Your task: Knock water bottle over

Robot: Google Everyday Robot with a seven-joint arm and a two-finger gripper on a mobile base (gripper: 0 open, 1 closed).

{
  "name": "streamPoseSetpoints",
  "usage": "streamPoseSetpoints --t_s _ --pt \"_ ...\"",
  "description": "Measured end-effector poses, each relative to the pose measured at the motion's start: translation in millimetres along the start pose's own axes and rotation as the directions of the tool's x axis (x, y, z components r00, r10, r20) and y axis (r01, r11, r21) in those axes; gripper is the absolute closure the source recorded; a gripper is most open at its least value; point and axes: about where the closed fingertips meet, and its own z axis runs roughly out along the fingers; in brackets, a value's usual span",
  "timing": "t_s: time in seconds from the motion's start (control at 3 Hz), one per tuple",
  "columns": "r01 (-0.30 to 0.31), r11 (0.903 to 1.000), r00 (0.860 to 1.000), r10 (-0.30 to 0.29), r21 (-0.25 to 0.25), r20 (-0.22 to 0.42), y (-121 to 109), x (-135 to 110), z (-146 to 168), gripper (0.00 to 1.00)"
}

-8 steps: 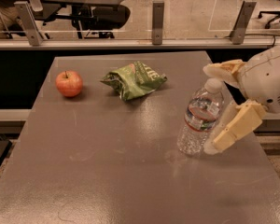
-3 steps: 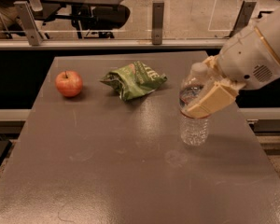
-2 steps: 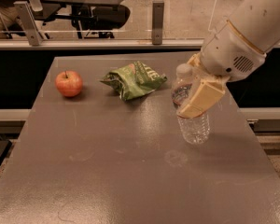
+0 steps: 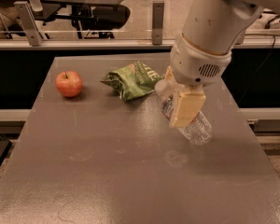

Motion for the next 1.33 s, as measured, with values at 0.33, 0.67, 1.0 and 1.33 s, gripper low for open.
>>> streamPoseSetpoints --t_s 0.33,0.67,1.0,1.33 --pt "0.043 0.9991 0.994 -0.043 0.003 -0.104 1.6 -4.8 10.5 0.8" --pt "0.087 0.9962 0.979 -0.086 0.002 -0.187 4.4 -12.1 19.7 0.56" --pt "0.121 0.9927 0.965 -0.117 0.0 -0.236 7.9 -19.3 26.4 0.33" --pt "0.135 0.9907 0.961 -0.136 -0.02 -0.24 15.4 -26.9 37.6 0.02"
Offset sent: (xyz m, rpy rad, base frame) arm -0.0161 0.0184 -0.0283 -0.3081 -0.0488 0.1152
